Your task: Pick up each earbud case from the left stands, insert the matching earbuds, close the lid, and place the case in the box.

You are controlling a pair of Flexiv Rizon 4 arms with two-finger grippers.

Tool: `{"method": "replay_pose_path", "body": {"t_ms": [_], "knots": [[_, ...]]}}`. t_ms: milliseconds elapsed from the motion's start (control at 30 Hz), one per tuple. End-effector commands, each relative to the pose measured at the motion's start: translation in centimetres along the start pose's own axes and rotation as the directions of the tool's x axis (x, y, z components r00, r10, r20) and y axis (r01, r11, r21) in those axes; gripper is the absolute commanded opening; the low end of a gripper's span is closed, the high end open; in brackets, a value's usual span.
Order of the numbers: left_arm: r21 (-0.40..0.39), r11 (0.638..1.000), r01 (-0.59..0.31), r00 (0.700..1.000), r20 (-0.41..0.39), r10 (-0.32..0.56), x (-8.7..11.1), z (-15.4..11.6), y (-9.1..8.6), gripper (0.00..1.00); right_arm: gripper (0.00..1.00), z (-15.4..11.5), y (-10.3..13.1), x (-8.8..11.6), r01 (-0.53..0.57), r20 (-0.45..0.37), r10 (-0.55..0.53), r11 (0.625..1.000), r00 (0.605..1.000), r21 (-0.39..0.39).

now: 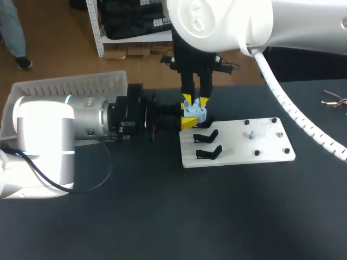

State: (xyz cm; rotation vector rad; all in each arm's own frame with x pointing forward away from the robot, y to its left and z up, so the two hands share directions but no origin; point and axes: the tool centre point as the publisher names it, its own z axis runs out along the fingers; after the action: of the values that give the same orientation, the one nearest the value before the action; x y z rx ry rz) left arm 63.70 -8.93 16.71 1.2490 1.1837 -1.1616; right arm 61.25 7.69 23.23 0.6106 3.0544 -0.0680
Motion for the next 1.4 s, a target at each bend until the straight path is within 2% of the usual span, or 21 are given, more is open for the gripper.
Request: {"method": "replay_pose_path", "body": {"t_ms": [33, 1400], "knots": [[0.000, 1.000, -0.002, 1.000, 0.003, 0.002, 0.1, 0.0, 0.1, 0.00, 0.00, 0.2, 0.1, -0.1, -0.003, -0.003, 0.003, 1.000, 1.000, 0.001], [0.000, 1.000, -0.002, 1.000, 0.003, 0.002, 0.1, 0.0, 0.1, 0.00, 0.00, 1.6, 0.3, -1.1, -0.025, -0.033, 0.026, 0.999, 0.999, 0.037]]}}
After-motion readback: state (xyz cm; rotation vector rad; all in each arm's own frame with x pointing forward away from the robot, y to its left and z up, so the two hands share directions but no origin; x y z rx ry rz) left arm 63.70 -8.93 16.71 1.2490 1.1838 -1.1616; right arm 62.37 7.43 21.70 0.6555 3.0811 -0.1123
